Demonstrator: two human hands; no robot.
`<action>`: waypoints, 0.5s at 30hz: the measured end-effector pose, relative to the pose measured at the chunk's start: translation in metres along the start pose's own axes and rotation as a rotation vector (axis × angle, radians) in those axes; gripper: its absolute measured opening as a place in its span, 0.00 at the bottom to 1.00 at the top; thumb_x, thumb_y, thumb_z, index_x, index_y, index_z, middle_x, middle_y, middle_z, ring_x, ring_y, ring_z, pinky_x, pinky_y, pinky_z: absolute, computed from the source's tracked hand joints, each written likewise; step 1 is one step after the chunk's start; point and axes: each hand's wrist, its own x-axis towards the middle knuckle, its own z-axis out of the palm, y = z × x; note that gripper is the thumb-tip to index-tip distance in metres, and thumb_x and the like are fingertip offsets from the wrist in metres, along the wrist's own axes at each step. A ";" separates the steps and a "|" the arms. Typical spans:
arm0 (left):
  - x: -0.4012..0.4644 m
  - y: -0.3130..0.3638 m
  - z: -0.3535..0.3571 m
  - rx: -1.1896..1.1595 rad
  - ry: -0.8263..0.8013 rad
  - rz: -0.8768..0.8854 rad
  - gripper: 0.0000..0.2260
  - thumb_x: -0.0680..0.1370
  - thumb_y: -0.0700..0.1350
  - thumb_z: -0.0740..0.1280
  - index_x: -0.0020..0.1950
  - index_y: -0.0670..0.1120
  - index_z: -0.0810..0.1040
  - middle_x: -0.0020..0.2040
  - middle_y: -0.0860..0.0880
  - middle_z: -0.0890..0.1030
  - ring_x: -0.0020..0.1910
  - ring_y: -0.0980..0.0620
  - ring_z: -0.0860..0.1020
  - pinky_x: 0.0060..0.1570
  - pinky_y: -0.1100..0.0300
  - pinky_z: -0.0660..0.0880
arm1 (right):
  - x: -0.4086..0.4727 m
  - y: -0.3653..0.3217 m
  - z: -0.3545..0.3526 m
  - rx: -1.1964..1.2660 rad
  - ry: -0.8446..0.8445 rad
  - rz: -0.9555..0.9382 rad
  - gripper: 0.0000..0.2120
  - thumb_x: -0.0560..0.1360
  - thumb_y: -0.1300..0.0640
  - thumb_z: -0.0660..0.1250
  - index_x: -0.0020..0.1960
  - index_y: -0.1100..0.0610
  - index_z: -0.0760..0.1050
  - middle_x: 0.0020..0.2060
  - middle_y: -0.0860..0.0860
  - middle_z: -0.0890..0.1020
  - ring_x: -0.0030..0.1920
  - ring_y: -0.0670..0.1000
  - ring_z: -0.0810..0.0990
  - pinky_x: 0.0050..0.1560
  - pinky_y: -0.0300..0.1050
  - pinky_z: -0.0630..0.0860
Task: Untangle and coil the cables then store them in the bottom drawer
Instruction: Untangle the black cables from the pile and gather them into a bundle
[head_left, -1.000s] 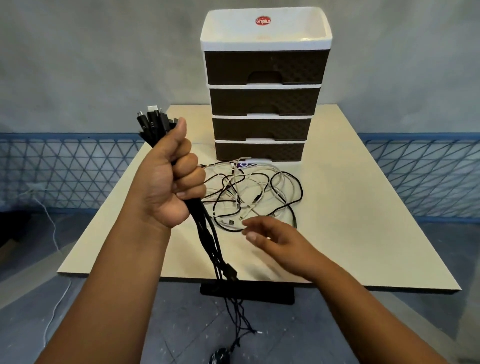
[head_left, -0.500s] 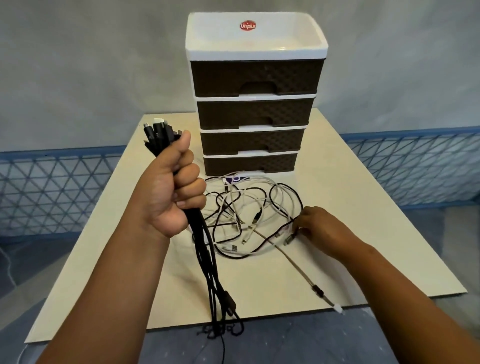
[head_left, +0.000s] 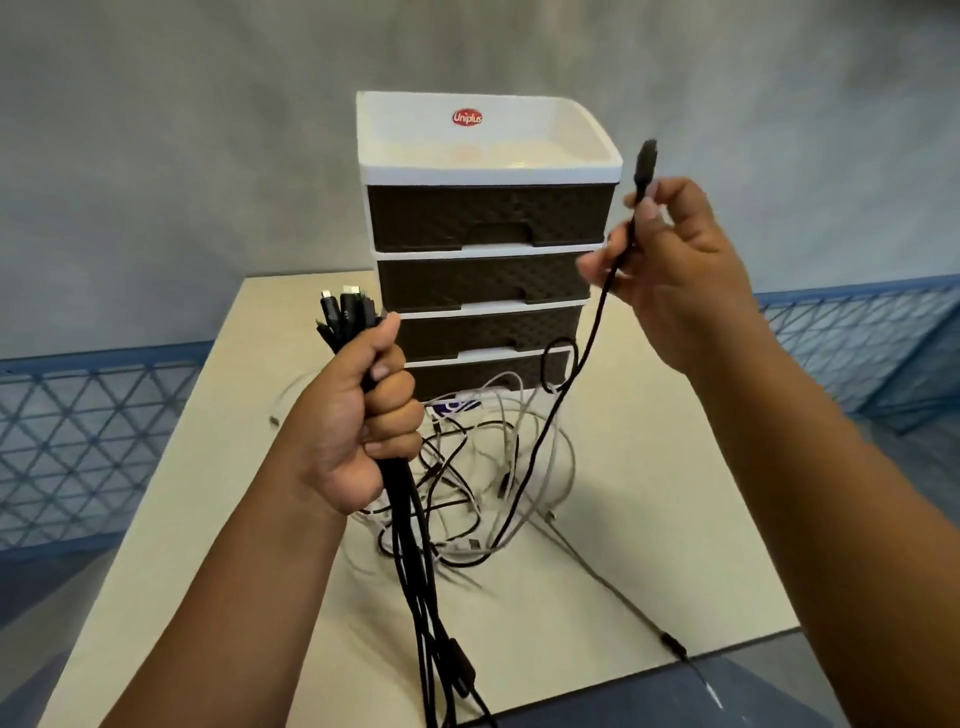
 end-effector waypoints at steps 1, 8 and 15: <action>0.000 0.000 0.000 -0.005 0.003 -0.004 0.19 0.79 0.56 0.61 0.31 0.51 0.63 0.20 0.55 0.56 0.17 0.59 0.55 0.21 0.68 0.47 | 0.004 -0.013 0.007 0.048 -0.005 -0.039 0.05 0.84 0.57 0.54 0.54 0.54 0.68 0.35 0.51 0.77 0.42 0.54 0.81 0.54 0.54 0.79; 0.005 -0.007 -0.001 0.025 0.043 0.042 0.13 0.79 0.52 0.59 0.38 0.48 0.73 0.22 0.55 0.56 0.17 0.60 0.54 0.19 0.71 0.50 | -0.013 -0.003 0.061 -0.146 0.047 0.042 0.06 0.83 0.60 0.57 0.50 0.53 0.71 0.30 0.50 0.76 0.25 0.49 0.72 0.29 0.42 0.73; 0.004 -0.024 0.000 0.206 0.152 0.070 0.08 0.78 0.49 0.65 0.48 0.44 0.78 0.25 0.54 0.56 0.21 0.58 0.53 0.21 0.69 0.51 | -0.030 0.010 0.078 0.575 0.001 0.393 0.06 0.83 0.59 0.56 0.50 0.57 0.70 0.33 0.51 0.72 0.22 0.42 0.63 0.25 0.35 0.65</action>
